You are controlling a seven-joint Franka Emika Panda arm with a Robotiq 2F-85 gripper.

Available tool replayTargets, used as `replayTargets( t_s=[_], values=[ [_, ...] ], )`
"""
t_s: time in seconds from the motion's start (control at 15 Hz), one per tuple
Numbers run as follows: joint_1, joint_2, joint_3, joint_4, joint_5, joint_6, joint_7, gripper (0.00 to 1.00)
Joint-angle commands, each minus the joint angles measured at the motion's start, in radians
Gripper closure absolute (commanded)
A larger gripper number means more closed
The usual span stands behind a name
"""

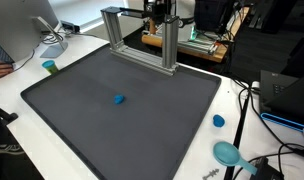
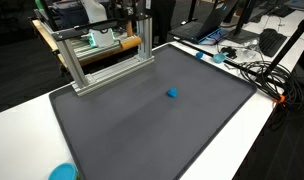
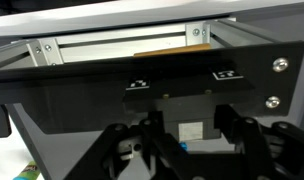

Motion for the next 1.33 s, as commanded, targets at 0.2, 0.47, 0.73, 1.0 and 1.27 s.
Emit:
replayTargets(
  t_s=[0.2, 0.47, 0.73, 1.0, 1.27],
  values=[
    [0.043, 0.014, -0.032, 0.010, 0.024, -0.042, -0.108, 0.14],
    [0.066, 0.019, -0.050, 0.012, 0.029, -0.069, -0.176, 0.14],
    [0.067, 0.018, -0.062, 0.019, 0.027, -0.067, -0.200, 0.47],
    [0.059, 0.031, -0.062, 0.038, 0.025, -0.060, -0.192, 0.69],
    [0.049, 0.051, -0.041, 0.046, 0.014, -0.039, -0.155, 0.71]
  ],
)
